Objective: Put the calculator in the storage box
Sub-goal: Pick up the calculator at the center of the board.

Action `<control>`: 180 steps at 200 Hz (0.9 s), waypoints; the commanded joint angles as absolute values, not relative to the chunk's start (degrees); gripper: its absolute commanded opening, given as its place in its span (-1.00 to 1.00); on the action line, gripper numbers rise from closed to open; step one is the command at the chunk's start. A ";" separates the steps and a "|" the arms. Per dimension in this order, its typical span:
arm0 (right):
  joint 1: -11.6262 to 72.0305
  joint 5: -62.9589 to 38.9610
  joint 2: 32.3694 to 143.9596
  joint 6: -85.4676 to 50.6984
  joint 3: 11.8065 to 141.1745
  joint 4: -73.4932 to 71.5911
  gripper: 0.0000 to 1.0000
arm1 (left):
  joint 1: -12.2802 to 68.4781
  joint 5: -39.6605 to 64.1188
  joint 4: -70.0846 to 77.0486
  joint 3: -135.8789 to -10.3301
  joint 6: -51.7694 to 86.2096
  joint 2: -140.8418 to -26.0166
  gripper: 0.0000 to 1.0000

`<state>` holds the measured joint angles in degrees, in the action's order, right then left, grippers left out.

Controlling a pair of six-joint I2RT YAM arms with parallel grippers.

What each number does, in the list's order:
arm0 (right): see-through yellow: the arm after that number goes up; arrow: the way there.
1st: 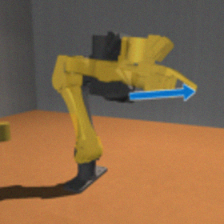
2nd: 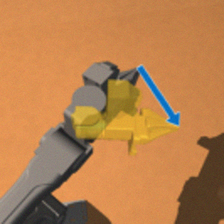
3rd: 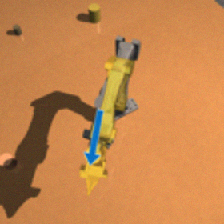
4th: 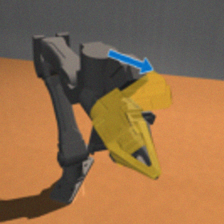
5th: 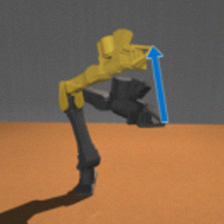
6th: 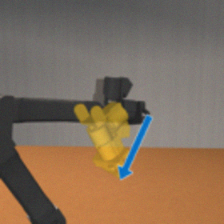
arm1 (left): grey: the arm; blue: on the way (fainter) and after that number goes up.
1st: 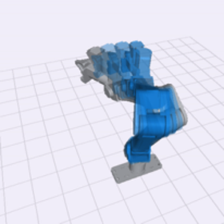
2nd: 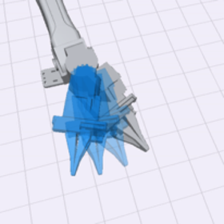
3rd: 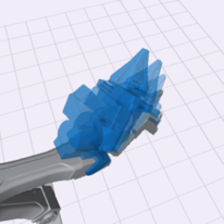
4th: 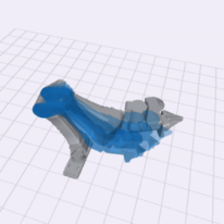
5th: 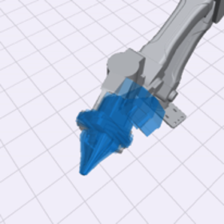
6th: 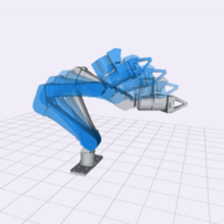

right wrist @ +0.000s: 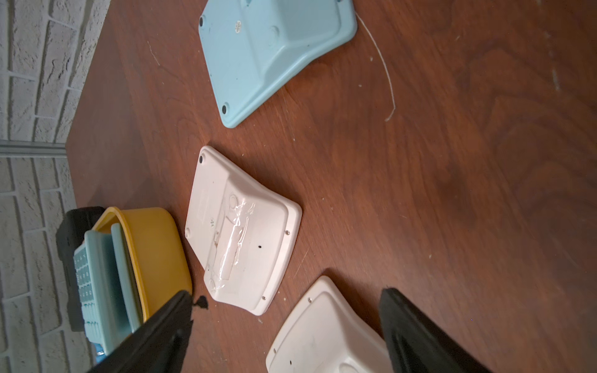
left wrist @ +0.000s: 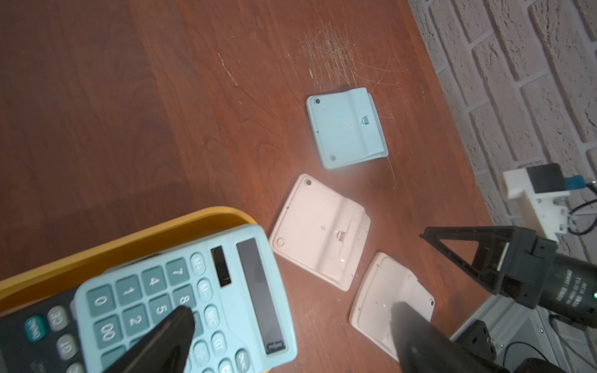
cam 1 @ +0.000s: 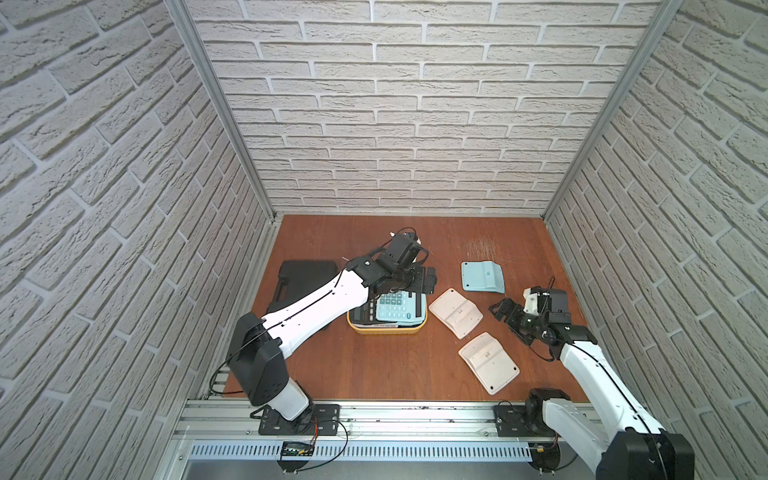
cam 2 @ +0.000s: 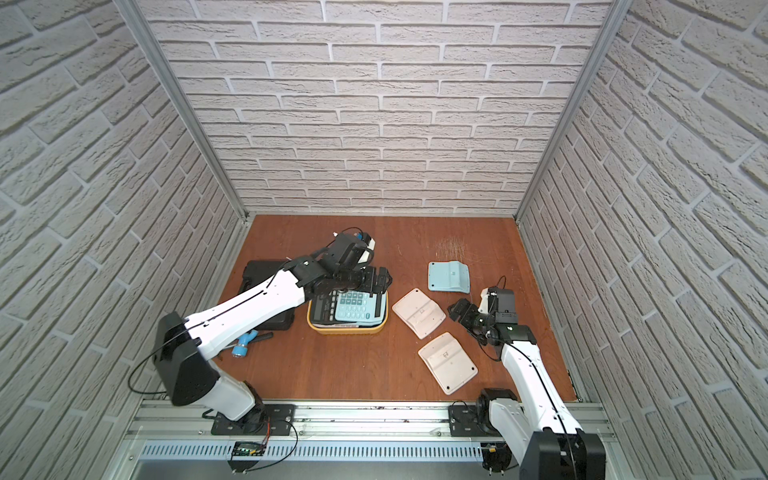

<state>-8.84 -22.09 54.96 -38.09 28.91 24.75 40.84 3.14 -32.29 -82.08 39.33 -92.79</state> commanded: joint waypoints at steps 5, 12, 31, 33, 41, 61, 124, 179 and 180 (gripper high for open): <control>-12.24 -31.80 58.34 -37.93 28.22 15.52 0.83 | 40.95 7.49 -31.30 -87.02 37.70 -97.62 0.97; -12.47 -32.54 59.54 -37.79 28.05 14.46 0.82 | 40.97 8.10 -31.20 -88.03 37.71 -99.11 0.97; -12.92 -34.59 62.88 -37.37 27.95 13.27 0.79 | 41.12 9.57 -32.80 -91.34 37.70 -103.01 0.96; -12.92 -34.75 63.09 -37.25 27.95 13.27 0.79 | 41.28 9.69 -33.03 -91.70 37.70 -103.32 0.97; -12.92 -34.78 63.30 -36.85 27.78 13.84 0.78 | 41.75 9.94 -33.54 -92.80 37.58 -104.14 0.97; -12.92 -30.97 61.16 -35.39 27.95 19.30 0.78 | 44.23 9.82 -34.00 -93.39 37.52 -103.92 0.97; -12.92 -20.93 50.08 -37.23 28.65 36.41 0.91 | 55.32 8.82 -30.95 -82.60 43.10 -97.05 0.97; -12.92 -21.47 47.96 -37.45 28.65 39.51 0.94 | 63.02 10.92 -19.18 -73.03 52.20 -98.63 0.97; -12.92 -21.50 48.02 -37.32 28.65 39.49 0.94 | 63.10 11.00 -18.91 -72.94 52.38 -98.80 0.97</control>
